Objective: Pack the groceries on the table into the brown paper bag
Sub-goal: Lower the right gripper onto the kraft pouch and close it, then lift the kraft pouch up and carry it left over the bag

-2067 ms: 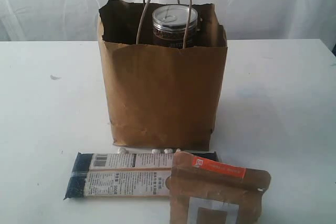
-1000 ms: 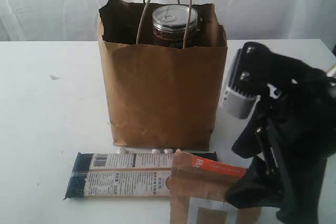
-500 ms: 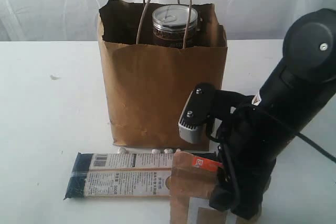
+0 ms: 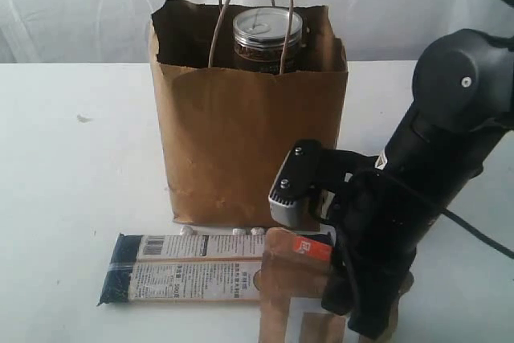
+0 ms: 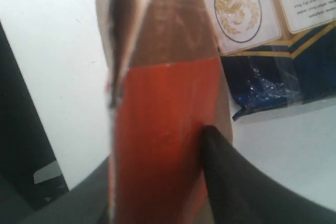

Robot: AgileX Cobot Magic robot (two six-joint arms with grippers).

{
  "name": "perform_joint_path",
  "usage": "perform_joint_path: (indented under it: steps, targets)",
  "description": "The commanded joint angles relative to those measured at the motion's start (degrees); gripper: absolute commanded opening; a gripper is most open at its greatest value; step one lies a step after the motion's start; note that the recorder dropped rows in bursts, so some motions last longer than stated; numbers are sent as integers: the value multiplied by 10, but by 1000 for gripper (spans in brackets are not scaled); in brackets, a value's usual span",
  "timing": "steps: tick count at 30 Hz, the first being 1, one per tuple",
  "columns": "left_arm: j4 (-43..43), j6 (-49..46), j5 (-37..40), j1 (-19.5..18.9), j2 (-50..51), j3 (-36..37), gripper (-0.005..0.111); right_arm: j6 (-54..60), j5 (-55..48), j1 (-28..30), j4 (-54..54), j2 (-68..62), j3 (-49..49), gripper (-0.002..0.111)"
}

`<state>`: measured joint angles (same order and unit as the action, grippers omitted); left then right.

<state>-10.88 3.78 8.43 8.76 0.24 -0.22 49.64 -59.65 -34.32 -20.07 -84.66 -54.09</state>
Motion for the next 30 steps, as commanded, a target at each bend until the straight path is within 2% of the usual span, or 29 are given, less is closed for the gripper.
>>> perform_joint_path:
  steps: [1, 4, 11, 16, 30]
  targets:
    - [-3, 4, 0, -1, -2, 2, 0, -19, -12, -1, -34, 24, -8, 0]
    - [-3, 4, 0, -1, -2, 2, 0, -92, -16, -1, -12, 64, -31, 0]
    - [-3, 4, 0, -1, -2, 2, 0, -160, -32, -1, 2, 159, -98, 0]
    - [-3, 4, 0, -1, -2, 2, 0, -299, -103, -1, 173, 189, -208, 0]
    - [-3, 4, 0, -1, -2, 2, 0, -365, -71, -1, 317, 181, -411, 0]
